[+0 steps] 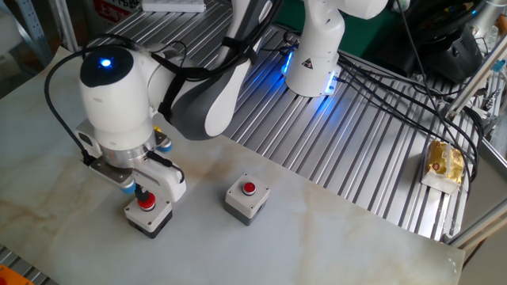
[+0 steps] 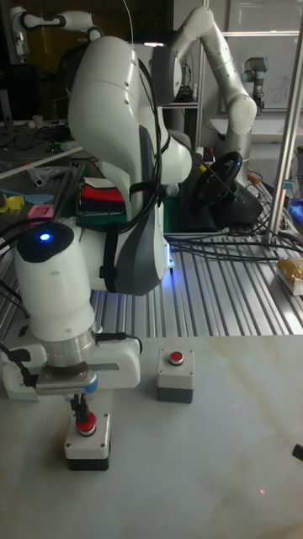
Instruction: Press three buttons from left to right in sequence
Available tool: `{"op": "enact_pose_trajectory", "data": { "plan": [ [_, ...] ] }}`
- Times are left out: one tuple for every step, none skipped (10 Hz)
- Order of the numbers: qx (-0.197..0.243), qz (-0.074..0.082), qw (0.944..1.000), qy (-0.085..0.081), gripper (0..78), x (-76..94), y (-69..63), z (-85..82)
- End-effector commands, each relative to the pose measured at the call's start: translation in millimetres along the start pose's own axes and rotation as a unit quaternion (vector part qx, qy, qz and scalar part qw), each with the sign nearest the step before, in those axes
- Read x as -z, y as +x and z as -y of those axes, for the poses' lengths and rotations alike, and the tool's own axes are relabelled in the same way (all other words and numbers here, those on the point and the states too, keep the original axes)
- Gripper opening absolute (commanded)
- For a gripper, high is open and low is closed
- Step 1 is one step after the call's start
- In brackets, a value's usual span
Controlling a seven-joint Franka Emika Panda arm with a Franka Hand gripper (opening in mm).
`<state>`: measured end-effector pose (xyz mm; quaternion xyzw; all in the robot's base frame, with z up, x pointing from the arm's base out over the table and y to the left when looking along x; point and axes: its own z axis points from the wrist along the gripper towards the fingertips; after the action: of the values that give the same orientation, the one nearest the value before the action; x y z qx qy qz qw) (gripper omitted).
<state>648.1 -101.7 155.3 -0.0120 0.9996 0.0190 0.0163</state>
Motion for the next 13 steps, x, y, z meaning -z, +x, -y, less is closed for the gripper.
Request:
{"op": "enact_pose_trajectory", "data": {
  "plan": [
    [-0.001,0.004,1.0,0.0,0.0,0.3,0.6,-1.1],
    [0.0,0.004,1.0,0.0,0.0,-0.1,0.8,-0.9],
    [0.0,0.004,1.0,0.0,0.0,-0.7,0.9,-1.1],
    [-0.001,0.004,1.0,0.0,0.0,-2.1,1.4,-1.6],
    [-0.002,0.005,1.0,0.001,0.0,-4.5,2.0,-2.3],
    [-0.002,0.005,1.0,0.001,0.0,-5.4,2.2,-2.5],
    [-0.004,0.005,1.0,0.001,0.0,-8.4,2.3,-2.9],
    [-0.004,0.004,1.0,0.002,0.0,-10.1,2.2,-3.1],
    [-0.005,0.004,1.0,0.002,0.0,-12.1,2.4,-3.4],
    [-0.006,0.004,1.0,0.002,0.0,-15.2,2.7,-3.8],
    [-0.008,0.005,0.9999,0.002,0.0,-17.8,3.0,-4.2],
    [-0.011,0.006,0.9999,0.001,0.0,-15.9,2.9,-4.1],
    [-0.01,0.004,0.9999,0.001,0.0,-7.5,2.6,-3.5]
  ]
}}
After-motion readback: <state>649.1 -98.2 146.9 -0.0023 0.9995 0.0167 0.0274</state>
